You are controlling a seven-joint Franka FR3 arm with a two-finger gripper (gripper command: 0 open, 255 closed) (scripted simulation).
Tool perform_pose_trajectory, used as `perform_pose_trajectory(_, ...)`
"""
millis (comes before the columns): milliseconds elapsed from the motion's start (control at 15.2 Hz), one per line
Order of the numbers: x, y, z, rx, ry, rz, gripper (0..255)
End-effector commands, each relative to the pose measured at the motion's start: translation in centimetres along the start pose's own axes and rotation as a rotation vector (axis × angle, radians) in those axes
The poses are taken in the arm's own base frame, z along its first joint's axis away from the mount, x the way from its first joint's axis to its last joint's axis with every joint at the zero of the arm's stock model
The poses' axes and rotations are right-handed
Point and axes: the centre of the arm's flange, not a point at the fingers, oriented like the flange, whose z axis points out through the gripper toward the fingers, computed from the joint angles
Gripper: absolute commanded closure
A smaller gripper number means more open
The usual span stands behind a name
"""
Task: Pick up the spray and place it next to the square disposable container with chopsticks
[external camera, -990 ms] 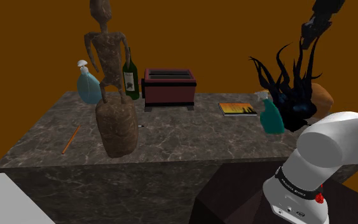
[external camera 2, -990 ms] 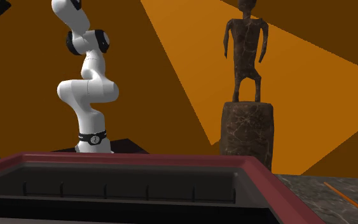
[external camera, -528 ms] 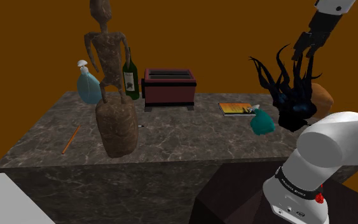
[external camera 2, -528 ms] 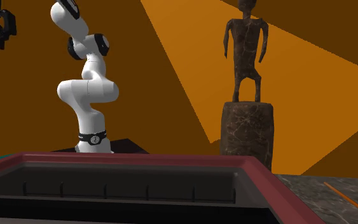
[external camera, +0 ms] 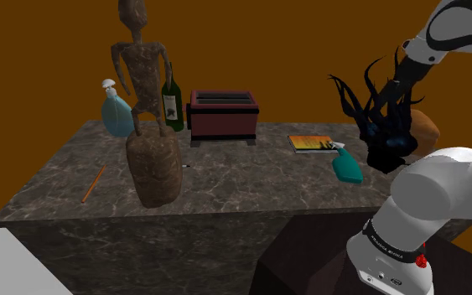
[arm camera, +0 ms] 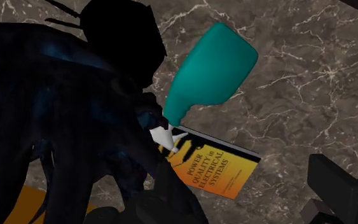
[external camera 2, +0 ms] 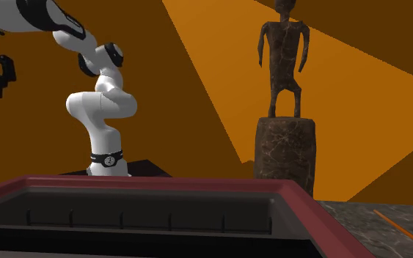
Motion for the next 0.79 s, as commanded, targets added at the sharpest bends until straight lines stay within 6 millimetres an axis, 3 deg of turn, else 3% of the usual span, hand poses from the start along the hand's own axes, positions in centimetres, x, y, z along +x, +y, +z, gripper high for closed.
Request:
perform_pose_trajectory(0, -0.9, 0.6, 2.7, 0.015, 0.020, -0.025, 0)
perform_pose_trajectory(528, -2.9, 2.5, 13.2, 0.077, 0.087, -0.114, 0)
perform_pose_trajectory(726, -2.7, 2.4, 14.8, 0.077, 0.087, -0.114, 0)
